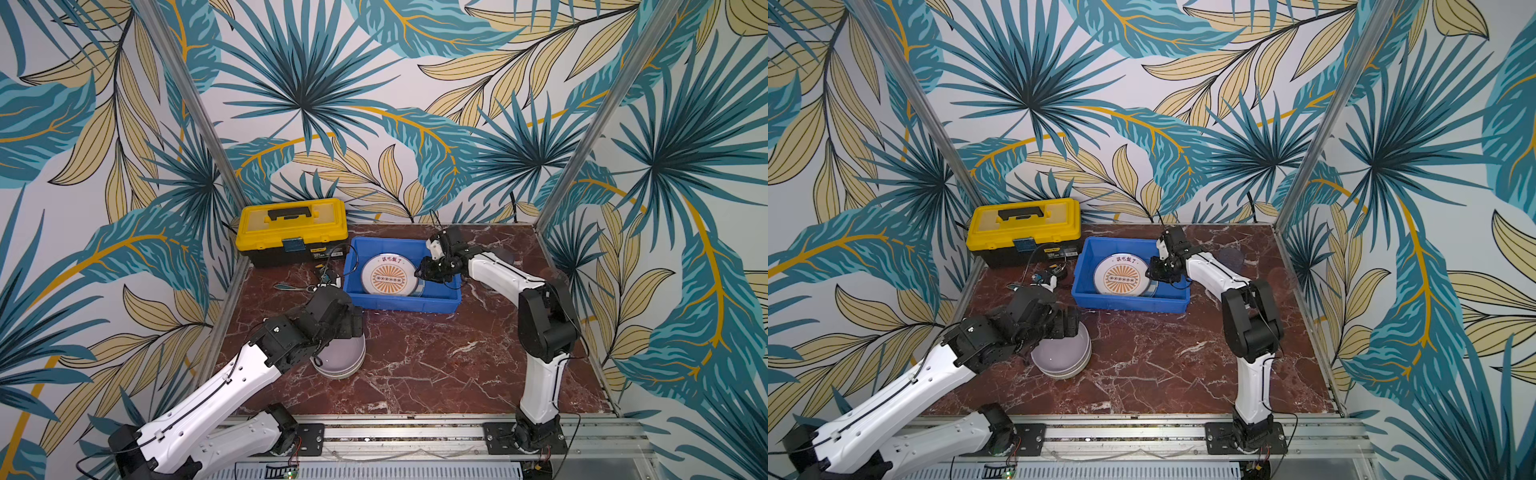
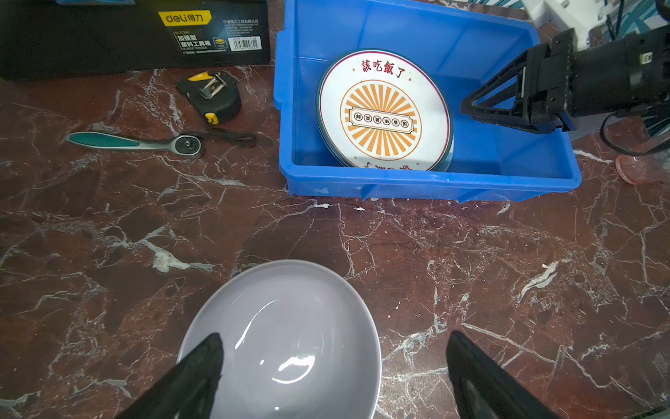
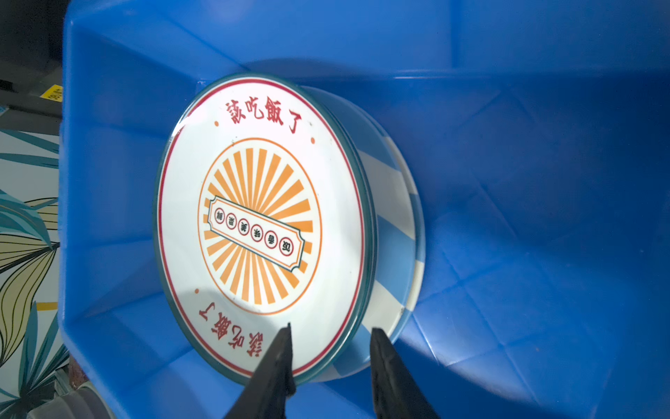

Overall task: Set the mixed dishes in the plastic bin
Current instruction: 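Lower the sunburst plate onto the plates in the bin, open right gripper, then move the right gripper toward the grey bowls beside the left gripper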

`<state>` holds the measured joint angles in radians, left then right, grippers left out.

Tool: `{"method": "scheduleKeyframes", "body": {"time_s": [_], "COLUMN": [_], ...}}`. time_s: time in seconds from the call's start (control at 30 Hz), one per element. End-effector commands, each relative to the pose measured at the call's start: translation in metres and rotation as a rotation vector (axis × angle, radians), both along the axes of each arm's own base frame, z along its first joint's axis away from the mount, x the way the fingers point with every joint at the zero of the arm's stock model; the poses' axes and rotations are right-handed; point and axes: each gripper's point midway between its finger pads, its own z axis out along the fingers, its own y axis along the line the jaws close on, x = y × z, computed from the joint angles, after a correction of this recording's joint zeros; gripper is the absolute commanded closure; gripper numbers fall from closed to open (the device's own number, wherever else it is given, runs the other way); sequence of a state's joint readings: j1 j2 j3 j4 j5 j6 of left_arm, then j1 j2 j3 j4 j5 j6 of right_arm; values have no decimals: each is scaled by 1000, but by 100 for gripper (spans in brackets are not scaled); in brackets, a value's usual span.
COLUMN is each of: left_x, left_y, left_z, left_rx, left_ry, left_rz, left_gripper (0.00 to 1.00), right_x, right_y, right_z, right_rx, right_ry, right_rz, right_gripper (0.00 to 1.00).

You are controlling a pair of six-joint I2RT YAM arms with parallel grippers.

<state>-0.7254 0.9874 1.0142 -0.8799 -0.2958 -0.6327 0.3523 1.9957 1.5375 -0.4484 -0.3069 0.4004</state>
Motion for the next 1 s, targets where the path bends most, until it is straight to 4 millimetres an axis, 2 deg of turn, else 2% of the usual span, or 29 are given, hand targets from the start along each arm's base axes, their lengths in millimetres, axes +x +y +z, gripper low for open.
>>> {"method": "scheduleKeyframes", "body": {"time_s": [0.0,0.23,0.33,0.47,0.7,0.87,0.97], "left_x": [-2,-1,-1,1,-7,-14,-17], "left_y": [8,27,35,43,56,70,75], "left_z": [-4,-29,-40,-49,-64,-78,-88], "left_rx": [22,19,21,33,21,60,84], "left_ry": [14,146,178,209,275,317,345], "left_rz": [20,117,140,147,171,207,218], "left_gripper": [3,4,5,7,11,12,13], "right_x": [-4,-26,-42,-68,-125,-161,-177], "right_y": [2,-2,-2,7,33,55,67], "right_z": [22,77,96,111,108,95,83], "right_rx": [16,37,67,132,162,152,142], "right_ry": [-32,-118,-141,-149,-107,-69,-43], "right_rz": [40,88,105,146,235,284,302], "right_gripper": [59,51,50,50,52,53,53]}}
